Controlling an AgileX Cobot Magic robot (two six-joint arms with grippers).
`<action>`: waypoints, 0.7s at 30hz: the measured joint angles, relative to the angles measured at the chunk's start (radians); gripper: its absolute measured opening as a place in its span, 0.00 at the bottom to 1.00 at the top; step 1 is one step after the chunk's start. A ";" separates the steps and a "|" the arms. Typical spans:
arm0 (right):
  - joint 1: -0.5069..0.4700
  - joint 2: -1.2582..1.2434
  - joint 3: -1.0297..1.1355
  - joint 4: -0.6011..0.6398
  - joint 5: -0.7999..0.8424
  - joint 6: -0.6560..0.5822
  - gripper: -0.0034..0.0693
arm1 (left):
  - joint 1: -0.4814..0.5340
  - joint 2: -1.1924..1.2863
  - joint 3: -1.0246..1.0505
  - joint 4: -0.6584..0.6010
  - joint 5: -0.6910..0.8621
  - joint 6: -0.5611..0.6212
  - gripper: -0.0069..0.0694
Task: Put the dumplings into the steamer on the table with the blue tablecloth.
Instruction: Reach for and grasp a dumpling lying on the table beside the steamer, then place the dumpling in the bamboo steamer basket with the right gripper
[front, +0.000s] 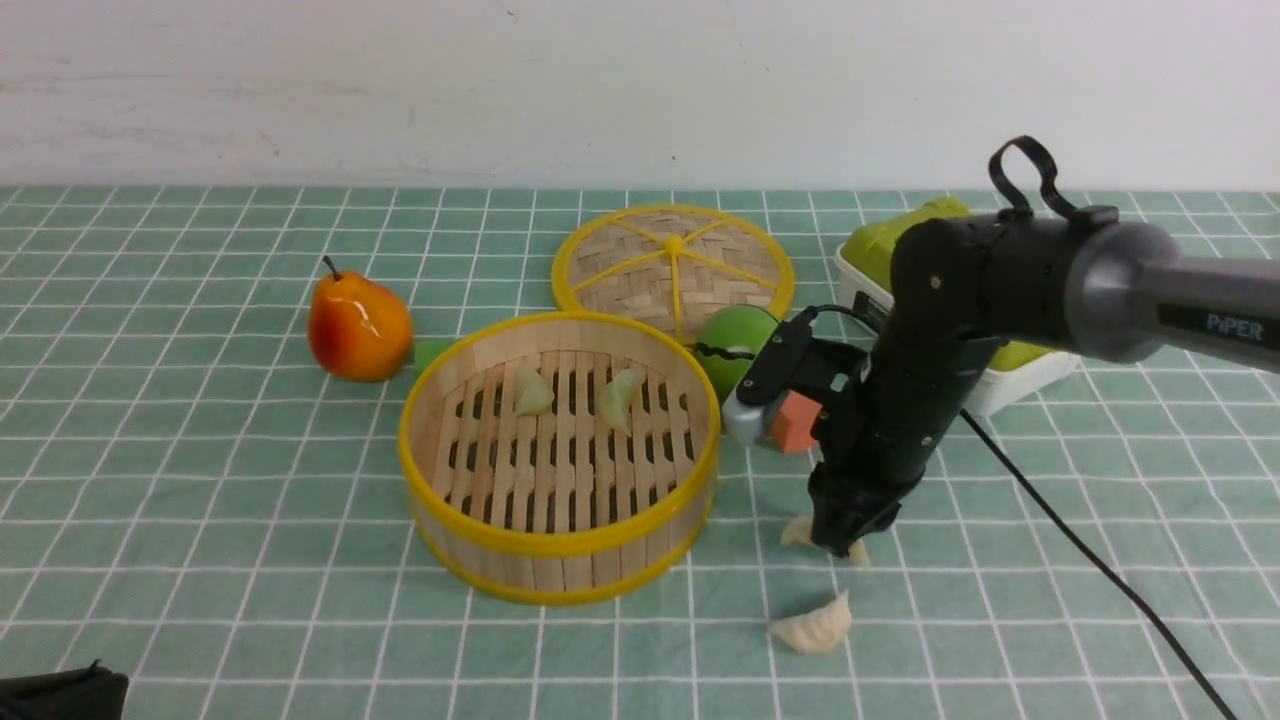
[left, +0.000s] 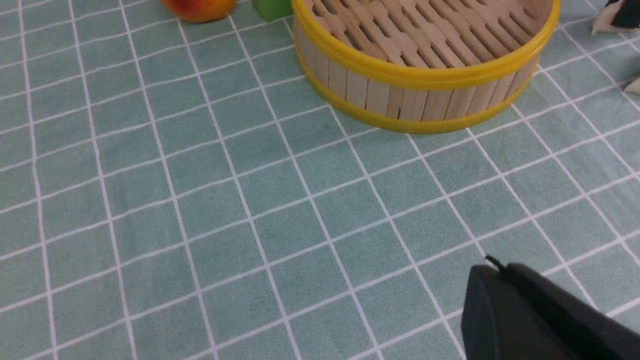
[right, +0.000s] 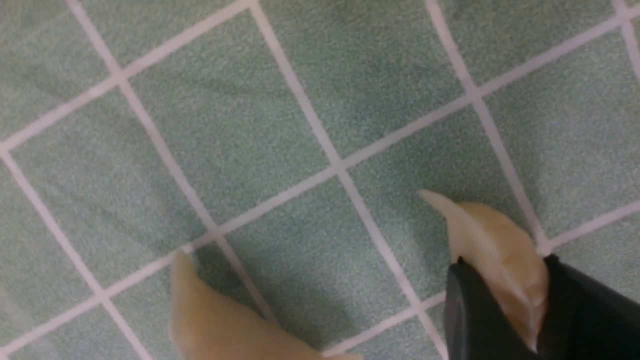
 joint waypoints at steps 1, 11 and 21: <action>0.000 -0.001 0.000 0.000 0.005 0.032 0.28 | 0.000 0.000 0.000 0.000 -0.001 0.000 0.07; 0.000 -0.132 -0.093 0.003 0.114 0.259 0.28 | 0.000 0.000 0.000 0.000 -0.011 0.000 0.07; 0.134 -0.093 -0.240 0.292 -0.044 0.519 0.28 | 0.000 0.000 0.000 -0.002 -0.035 -0.035 0.07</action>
